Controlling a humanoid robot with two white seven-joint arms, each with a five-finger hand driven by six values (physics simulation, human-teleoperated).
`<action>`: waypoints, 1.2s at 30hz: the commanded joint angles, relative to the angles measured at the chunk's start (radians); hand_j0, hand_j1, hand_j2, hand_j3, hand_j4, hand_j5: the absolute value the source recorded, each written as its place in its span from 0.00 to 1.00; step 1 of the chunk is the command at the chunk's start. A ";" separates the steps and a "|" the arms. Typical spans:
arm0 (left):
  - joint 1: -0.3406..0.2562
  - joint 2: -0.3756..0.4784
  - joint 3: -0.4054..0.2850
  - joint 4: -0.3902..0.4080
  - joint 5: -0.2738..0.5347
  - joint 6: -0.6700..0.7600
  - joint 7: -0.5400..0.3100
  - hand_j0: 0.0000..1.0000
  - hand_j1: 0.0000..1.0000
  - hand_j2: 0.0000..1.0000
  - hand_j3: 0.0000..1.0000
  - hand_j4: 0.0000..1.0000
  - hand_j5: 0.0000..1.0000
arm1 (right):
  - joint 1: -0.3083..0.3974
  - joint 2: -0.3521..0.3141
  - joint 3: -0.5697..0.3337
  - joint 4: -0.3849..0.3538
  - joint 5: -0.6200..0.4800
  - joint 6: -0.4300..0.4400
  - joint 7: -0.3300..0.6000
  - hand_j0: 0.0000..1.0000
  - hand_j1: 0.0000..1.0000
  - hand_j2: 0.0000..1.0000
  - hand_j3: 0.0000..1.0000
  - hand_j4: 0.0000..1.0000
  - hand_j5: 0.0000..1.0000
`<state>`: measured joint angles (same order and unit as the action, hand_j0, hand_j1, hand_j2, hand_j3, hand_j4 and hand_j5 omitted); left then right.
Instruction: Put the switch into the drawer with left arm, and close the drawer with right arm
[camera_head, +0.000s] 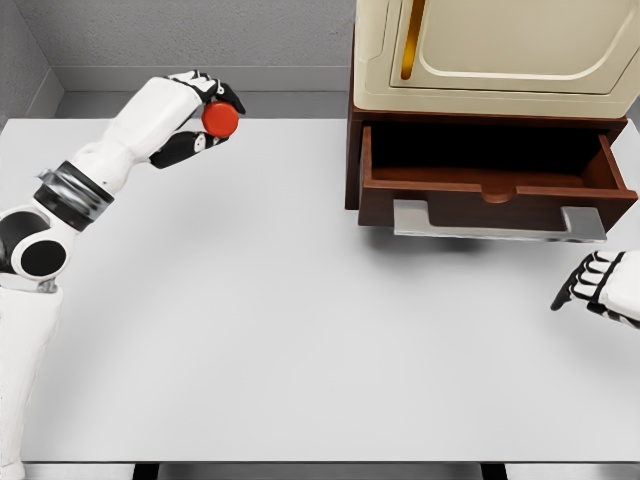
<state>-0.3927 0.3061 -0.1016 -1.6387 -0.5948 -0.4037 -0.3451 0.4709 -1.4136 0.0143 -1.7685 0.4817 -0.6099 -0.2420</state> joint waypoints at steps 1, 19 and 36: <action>0.000 -0.019 -0.010 -0.033 -0.049 -0.001 0.002 0.36 0.36 0.36 0.36 0.36 0.36 | -0.002 -0.002 0.000 0.000 -0.006 -0.001 0.000 0.59 0.59 0.59 0.59 0.59 0.59; -0.058 -0.099 -0.151 -0.090 -0.253 0.008 0.002 0.35 0.35 0.35 0.35 0.35 0.35 | 0.000 -0.001 0.000 0.000 -0.006 -0.001 0.000 0.59 0.59 0.59 0.59 0.59 0.59; -0.149 -0.159 -0.283 -0.085 -0.369 0.012 0.002 0.35 0.35 0.35 0.35 0.35 0.35 | -0.002 -0.001 0.000 0.000 -0.006 -0.001 0.000 0.59 0.59 0.59 0.59 0.59 0.59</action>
<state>-0.5461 0.1488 -0.3638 -1.7252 -0.9596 -0.3941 -0.3444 0.4709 -1.4121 0.0143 -1.7685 0.4817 -0.6099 -0.2420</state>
